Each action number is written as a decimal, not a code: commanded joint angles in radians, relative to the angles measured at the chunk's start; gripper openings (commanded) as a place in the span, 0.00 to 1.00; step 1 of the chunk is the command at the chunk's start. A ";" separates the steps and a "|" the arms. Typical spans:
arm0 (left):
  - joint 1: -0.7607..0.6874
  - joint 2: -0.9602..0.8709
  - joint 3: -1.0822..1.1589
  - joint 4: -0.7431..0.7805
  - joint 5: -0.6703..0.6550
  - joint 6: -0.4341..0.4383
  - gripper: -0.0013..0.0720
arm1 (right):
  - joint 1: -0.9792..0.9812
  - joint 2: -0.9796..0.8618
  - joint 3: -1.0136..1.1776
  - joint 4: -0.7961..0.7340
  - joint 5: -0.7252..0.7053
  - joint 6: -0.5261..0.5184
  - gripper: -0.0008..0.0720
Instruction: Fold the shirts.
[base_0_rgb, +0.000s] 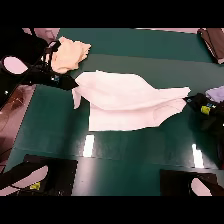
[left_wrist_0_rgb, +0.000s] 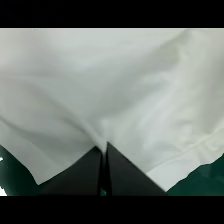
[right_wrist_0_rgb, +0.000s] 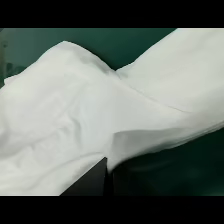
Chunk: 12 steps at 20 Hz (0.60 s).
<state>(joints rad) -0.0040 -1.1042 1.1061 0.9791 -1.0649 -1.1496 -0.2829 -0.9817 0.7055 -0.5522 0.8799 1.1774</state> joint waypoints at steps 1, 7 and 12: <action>-0.021 0.001 -0.001 0.012 -0.002 0.002 0.05 | 0.033 -0.021 0.068 0.001 0.014 0.010 0.04; -0.021 0.001 -0.133 0.103 -0.144 -0.018 0.05 | 0.041 -0.081 0.157 -0.071 0.116 0.059 0.04; -0.021 0.190 -0.105 0.006 -0.111 -0.034 0.05 | 0.045 0.112 0.233 -0.077 0.120 0.037 0.03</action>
<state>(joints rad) -0.0254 -1.0130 0.9668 1.0367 -1.1976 -1.1713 -0.2401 -0.9661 0.8825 -0.6159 0.9874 1.2232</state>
